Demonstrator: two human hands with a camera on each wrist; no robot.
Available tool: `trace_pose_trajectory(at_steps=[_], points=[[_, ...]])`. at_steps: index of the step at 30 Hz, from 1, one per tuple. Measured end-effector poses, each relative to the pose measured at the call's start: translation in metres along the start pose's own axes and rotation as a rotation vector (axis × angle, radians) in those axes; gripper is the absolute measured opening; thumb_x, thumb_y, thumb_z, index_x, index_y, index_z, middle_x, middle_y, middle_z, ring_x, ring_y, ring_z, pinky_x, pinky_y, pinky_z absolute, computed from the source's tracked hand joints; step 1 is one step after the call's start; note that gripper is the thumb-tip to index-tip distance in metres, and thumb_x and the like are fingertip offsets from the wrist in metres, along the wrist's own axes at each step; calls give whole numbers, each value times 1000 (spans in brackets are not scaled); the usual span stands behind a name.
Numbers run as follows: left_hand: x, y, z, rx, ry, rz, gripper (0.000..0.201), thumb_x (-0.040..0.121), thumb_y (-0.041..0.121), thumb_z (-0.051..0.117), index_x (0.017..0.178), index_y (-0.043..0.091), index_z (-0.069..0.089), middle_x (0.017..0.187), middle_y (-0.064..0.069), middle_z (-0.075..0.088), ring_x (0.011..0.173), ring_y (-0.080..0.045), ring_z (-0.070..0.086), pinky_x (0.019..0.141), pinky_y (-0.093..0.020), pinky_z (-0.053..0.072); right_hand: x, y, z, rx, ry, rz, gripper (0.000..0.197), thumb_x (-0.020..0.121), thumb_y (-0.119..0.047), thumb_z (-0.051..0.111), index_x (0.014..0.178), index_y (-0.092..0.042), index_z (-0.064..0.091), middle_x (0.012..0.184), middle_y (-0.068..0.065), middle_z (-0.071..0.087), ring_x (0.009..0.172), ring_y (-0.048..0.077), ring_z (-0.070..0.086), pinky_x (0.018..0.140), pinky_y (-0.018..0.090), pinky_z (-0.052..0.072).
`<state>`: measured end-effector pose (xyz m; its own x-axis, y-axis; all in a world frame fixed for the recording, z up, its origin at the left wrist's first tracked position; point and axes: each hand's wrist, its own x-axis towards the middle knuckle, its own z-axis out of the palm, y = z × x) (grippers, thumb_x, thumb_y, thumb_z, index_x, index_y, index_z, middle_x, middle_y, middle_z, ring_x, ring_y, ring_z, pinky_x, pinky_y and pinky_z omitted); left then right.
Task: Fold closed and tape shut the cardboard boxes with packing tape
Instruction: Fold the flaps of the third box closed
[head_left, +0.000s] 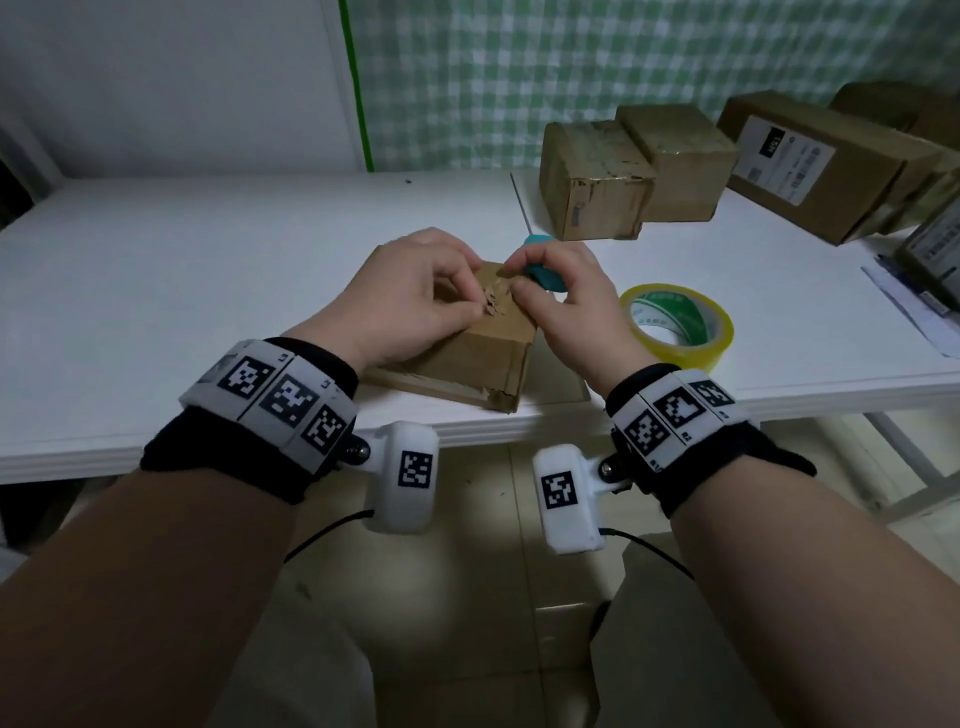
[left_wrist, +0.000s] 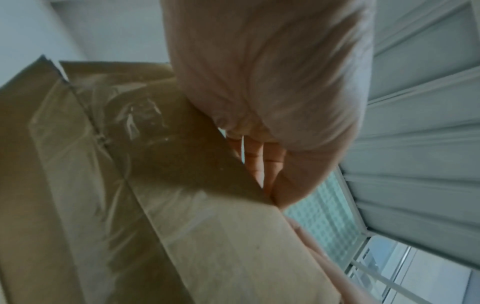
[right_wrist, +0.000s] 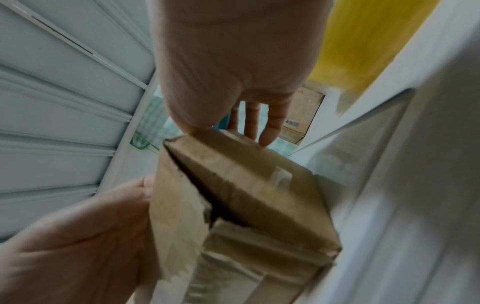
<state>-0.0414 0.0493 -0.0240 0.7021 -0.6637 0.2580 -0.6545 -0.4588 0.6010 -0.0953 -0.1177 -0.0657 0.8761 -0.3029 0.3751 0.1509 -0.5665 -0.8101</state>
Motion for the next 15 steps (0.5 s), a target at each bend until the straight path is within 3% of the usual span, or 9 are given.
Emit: trace_pose_trajectory(at_steps=[3, 6, 8, 11, 15], points=[[0, -2, 0, -92, 6, -25, 25, 76, 7, 70, 68, 30, 67, 103, 9, 58, 102, -8, 54, 92, -17, 38, -1, 1, 4, 73, -9, 4, 18, 89, -9, 57, 91, -25, 66, 105, 2, 45, 96, -4, 44, 84, -2, 32], [-1, -1, 1, -150, 29, -58, 12, 73, 19, 66, 68, 28, 70, 94, 14, 60, 96, -4, 55, 86, -15, 39, -1, 1, 5, 91, -47, -1, 22, 92, -6, 53, 91, -23, 67, 106, 0, 40, 102, 5, 43, 87, 1, 34], [-1, -2, 1, -160, 58, -73, 9, 76, 19, 67, 69, 24, 71, 90, 12, 61, 91, -4, 55, 80, -12, 38, 1, -2, 5, 89, -73, -7, 22, 91, -4, 52, 86, -21, 65, 101, -5, 39, 101, 7, 43, 89, 11, 39], [1, 0, 2, -165, 89, -94, 14, 79, 25, 65, 67, 21, 71, 81, 6, 64, 83, -7, 57, 77, -19, 40, 3, -3, 5, 99, -88, -5, 31, 88, -2, 53, 74, -28, 60, 96, -11, 38, 94, 2, 43, 89, 27, 44], [7, 2, 6, -62, 132, -187, 34, 89, 33, 60, 59, 17, 65, 72, -8, 66, 72, -14, 57, 67, -27, 39, 2, -1, 6, 140, -53, 10, 33, 87, -4, 59, 69, -32, 58, 95, -9, 40, 96, 11, 46, 86, 28, 44]])
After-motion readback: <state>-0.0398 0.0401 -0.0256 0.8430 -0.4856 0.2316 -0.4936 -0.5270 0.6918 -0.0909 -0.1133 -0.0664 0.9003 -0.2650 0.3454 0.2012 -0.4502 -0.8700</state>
